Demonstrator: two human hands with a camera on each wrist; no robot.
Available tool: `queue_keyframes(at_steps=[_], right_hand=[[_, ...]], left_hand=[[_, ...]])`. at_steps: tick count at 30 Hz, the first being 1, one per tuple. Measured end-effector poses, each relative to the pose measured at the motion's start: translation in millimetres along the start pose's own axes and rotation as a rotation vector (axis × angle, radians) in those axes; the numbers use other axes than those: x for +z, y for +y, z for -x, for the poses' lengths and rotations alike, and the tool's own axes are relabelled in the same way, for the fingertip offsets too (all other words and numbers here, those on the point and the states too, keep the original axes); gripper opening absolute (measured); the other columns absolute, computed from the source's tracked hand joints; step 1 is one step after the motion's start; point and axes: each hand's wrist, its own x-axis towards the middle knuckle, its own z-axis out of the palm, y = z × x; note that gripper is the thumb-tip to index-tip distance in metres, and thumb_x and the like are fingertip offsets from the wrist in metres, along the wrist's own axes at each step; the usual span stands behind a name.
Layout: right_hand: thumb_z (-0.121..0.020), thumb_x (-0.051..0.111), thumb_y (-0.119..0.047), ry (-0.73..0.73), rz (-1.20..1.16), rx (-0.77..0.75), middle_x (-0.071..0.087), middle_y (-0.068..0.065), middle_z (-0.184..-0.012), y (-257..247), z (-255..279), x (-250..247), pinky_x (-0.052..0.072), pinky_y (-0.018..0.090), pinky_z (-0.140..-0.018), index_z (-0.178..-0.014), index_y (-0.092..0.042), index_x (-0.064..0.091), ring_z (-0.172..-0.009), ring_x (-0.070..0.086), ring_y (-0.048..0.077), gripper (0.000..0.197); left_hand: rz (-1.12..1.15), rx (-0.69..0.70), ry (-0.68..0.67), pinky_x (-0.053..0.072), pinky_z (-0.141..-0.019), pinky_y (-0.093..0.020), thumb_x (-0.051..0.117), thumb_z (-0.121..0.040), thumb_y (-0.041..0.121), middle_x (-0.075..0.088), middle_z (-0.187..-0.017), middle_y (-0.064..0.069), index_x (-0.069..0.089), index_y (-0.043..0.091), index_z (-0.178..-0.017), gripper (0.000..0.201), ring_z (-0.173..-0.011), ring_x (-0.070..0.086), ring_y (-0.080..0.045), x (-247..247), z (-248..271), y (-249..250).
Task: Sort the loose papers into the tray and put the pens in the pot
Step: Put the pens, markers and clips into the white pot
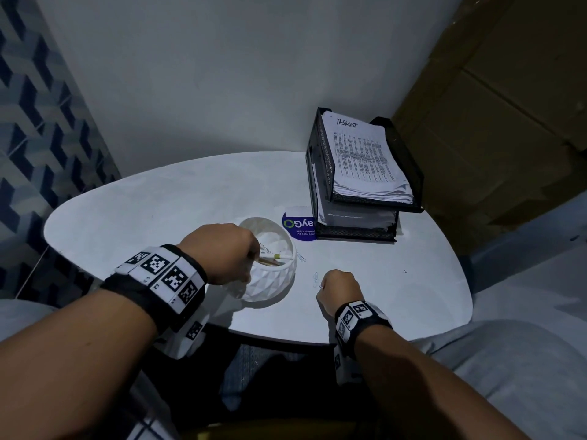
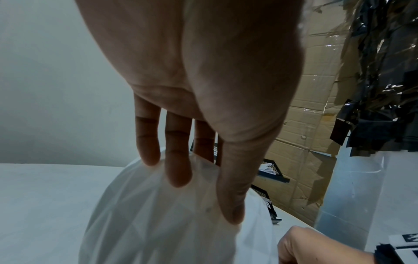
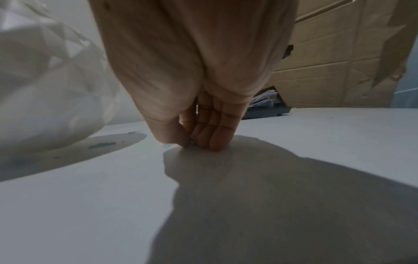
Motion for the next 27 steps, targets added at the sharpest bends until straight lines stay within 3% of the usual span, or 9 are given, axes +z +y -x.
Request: queue_keyframes(at_steps=[3, 7, 12, 15, 20, 27], right_hand=[[-0.08, 0.057, -0.003, -0.008, -0.009, 0.004, 0.062, 0.008, -0.072, 0.6, -1.0, -0.8, 0.044, 0.025, -0.061, -0.072, -0.009, 0.061, -0.068, 0.058, 0.03, 0.011], [-0.08, 0.066, -0.009, -0.055, -0.073, 0.04, 0.072, 0.008, -0.085, 2.0, -6.2, -4.9, 0.053, 0.025, -0.064, -0.086, -0.007, 0.072, -0.077, 0.066, 0.027, 0.008], [-0.075, 0.066, -0.011, -0.125, -0.066, 0.047, 0.066, 0.005, -0.072, 0.8, -2.2, -5.0, 0.041, 0.021, -0.05, -0.071, -0.013, 0.061, -0.069, 0.064, 0.025, 0.006], [-0.074, 0.066, -0.008, -0.111, -0.053, 0.031, 0.065, 0.006, -0.073, -2.4, -0.9, -5.5, 0.046, 0.023, -0.054, -0.069, -0.012, 0.06, -0.072, 0.068, 0.027, 0.008], [-0.078, 0.066, -0.004, -0.051, -0.009, -0.052, 0.073, 0.009, -0.089, -5.4, -1.1, -2.9, 0.059, 0.029, -0.071, -0.084, -0.01, 0.071, -0.082, 0.07, 0.029, 0.01], [-0.075, 0.061, -0.001, -0.063, 0.003, -0.093, 0.072, 0.008, -0.086, -6.6, 3.9, -6.2, 0.054, 0.028, -0.066, -0.078, -0.014, 0.062, -0.082, 0.068, 0.029, 0.014]], left_hand=[[-0.002, 0.009, 0.011, 0.047, -0.068, -0.028, 0.078, -0.08, 0.042, 0.073, -0.097, 0.006, 0.072, 0.03, -0.103, 0.026, -0.091, 0.066, -0.022, 1.9, -1.3, -1.2], [-0.004, 0.009, 0.011, 0.048, -0.069, -0.029, 0.08, -0.079, 0.044, 0.072, -0.096, 0.007, 0.072, 0.031, -0.103, 0.028, -0.09, 0.065, -0.02, 4.4, -2.9, -2.1], [-0.014, 0.017, 0.011, 0.044, -0.065, -0.028, 0.079, -0.081, 0.043, 0.072, -0.094, 0.006, 0.072, 0.029, -0.101, 0.025, -0.088, 0.065, -0.02, 4.5, -3.9, -1.9], [-0.006, 0.011, 0.005, 0.045, -0.066, -0.028, 0.079, -0.081, 0.043, 0.072, -0.095, 0.006, 0.073, 0.029, -0.102, 0.026, -0.089, 0.065, -0.02, 5.0, -4.6, -2.1], [0.0, 0.004, -0.006, 0.046, -0.065, -0.028, 0.08, -0.079, 0.041, 0.072, -0.091, 0.007, 0.073, 0.029, -0.1, 0.025, -0.086, 0.065, -0.019, 4.9, -5.2, -1.7], [-0.001, -0.002, 0.004, 0.043, -0.062, -0.027, 0.079, -0.08, 0.041, 0.072, -0.089, 0.006, 0.073, 0.028, -0.097, 0.023, -0.084, 0.065, -0.019, 3.9, -2.8, -2.6]])
